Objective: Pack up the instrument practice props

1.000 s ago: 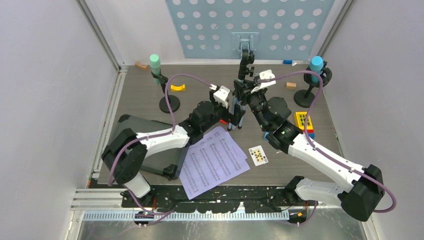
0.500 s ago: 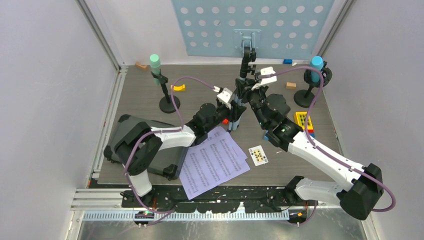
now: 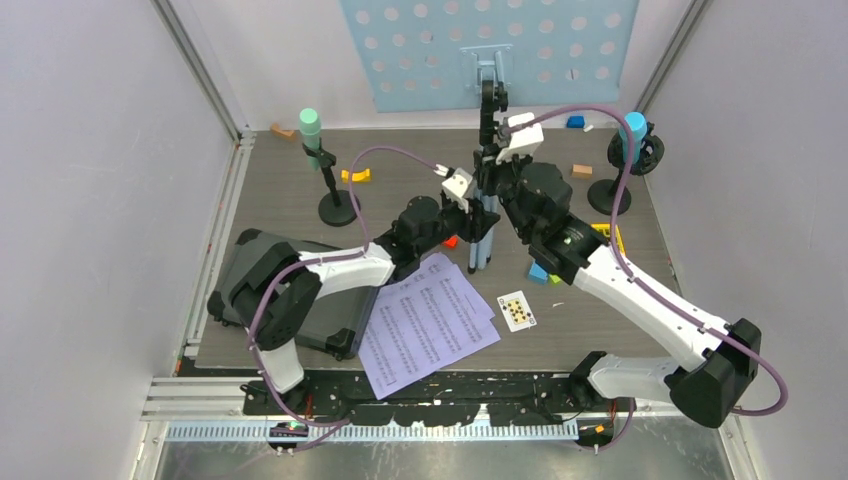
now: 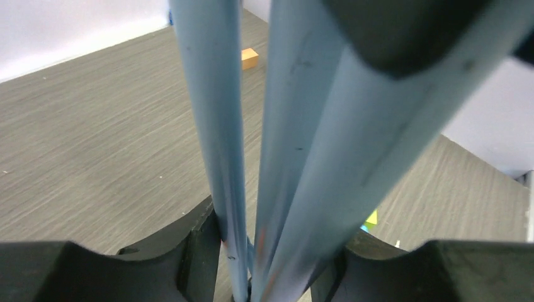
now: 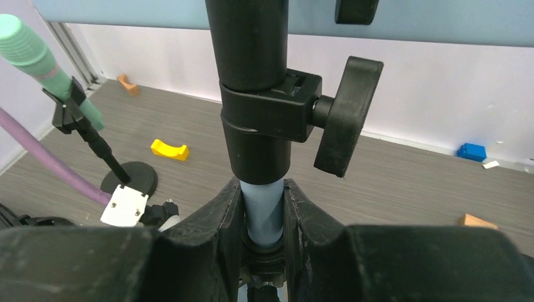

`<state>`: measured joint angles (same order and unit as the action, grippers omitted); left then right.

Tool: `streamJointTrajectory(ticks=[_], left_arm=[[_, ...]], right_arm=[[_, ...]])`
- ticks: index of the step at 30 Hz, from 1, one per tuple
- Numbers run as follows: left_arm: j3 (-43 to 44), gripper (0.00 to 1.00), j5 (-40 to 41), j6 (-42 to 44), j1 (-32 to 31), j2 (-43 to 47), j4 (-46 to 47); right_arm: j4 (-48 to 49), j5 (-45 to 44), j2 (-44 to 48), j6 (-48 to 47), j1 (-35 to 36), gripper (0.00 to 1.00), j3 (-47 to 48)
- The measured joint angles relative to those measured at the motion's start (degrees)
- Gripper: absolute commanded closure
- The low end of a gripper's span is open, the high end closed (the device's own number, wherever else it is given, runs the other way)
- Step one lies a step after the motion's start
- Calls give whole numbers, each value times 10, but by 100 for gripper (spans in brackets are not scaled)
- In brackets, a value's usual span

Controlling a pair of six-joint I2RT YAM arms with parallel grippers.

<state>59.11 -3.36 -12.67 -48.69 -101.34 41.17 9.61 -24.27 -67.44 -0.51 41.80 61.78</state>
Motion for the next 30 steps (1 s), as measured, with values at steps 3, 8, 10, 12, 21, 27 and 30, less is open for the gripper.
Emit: streamJointTrajectory(ticks=[3,8,10,12,21,27,30], left_arm=[[24,100,-9,-19,-3,16,-62],[43,100,-13,-36,-10,87,-170],[43,100,-12,-38,-12,120,-204],[43,100,-10,-43,-15,153,-234],[19,100,-7,-84,-17,251,-328],[-46,100,-7,-131,-17,289,-356],[-75,100,-4,-150,-17,306,-360]], right_arm=[[-72,-11,-24,-1,0,100,62],[-171,-21,-52,27,3,100,169],[-196,-21,-55,43,6,100,199],[-223,-23,-58,64,9,100,232],[-331,-17,-105,158,9,100,333],[-410,10,-145,233,-14,100,334],[-432,13,-160,263,-23,100,320]])
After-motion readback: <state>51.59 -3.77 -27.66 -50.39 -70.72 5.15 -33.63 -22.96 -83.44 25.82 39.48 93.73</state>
